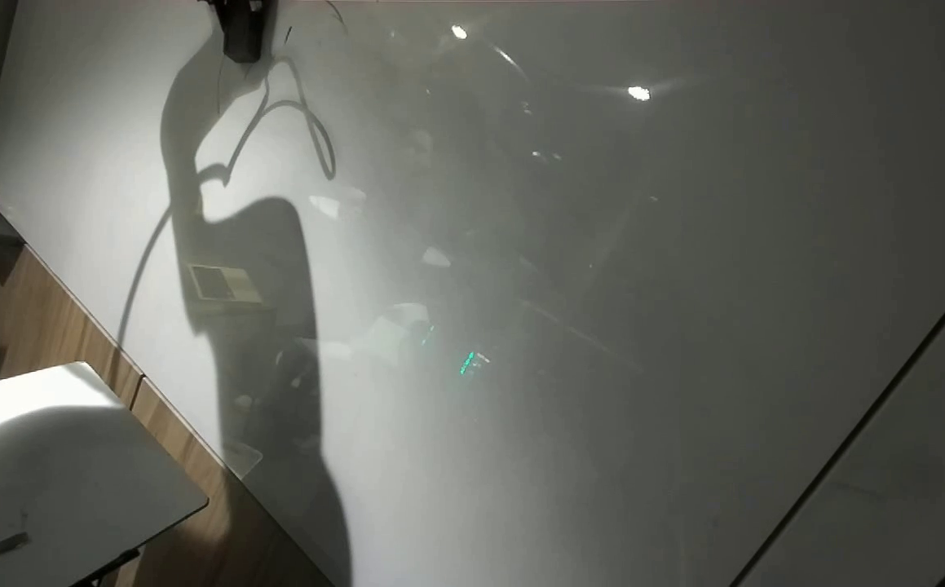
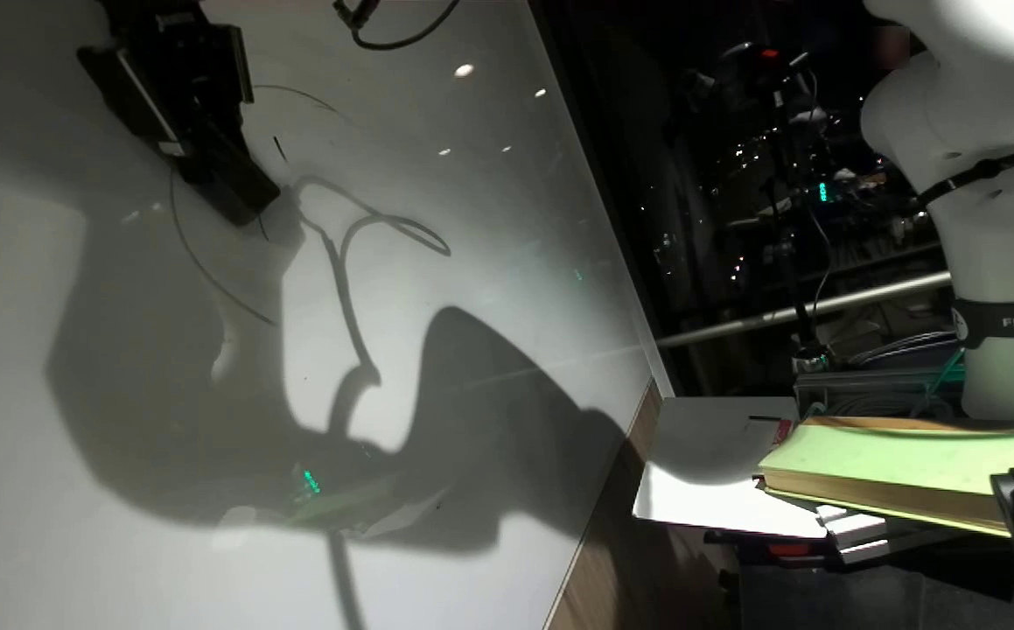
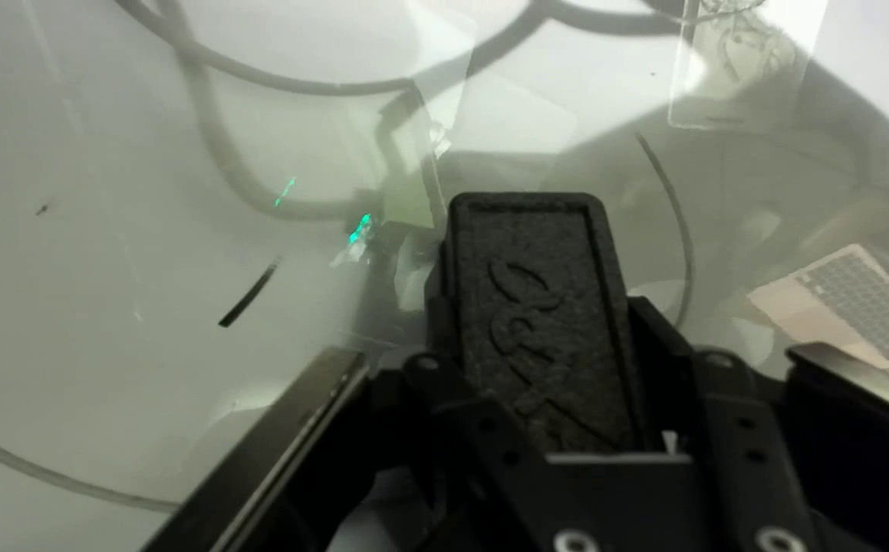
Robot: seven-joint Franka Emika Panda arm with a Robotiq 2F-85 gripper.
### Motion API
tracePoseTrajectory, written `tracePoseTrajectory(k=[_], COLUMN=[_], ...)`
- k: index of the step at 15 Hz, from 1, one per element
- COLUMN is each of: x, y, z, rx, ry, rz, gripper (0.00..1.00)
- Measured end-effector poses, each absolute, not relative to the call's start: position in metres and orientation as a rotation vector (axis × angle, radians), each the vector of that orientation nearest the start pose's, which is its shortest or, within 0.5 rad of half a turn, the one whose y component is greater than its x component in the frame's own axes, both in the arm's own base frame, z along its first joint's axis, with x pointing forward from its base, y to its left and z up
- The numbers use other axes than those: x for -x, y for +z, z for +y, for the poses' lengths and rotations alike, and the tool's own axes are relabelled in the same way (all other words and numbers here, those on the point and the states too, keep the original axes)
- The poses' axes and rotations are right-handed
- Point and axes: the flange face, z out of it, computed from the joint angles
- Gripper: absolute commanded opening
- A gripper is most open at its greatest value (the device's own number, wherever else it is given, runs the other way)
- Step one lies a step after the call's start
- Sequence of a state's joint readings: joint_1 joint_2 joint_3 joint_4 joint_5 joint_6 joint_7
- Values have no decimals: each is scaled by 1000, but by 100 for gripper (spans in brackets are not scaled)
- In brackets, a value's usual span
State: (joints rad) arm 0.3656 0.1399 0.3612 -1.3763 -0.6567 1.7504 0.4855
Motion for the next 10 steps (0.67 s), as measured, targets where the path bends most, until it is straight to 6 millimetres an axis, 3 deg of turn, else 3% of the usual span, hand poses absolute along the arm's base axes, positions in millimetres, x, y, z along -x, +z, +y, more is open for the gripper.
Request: tracePoseTrajectory(k=[7, 10], x=[-514, -515], y=[604, 585], z=[354, 355], rx=[3397, 3406], ry=[-836, -811], rz=[-502, -516], gripper=[30, 30])
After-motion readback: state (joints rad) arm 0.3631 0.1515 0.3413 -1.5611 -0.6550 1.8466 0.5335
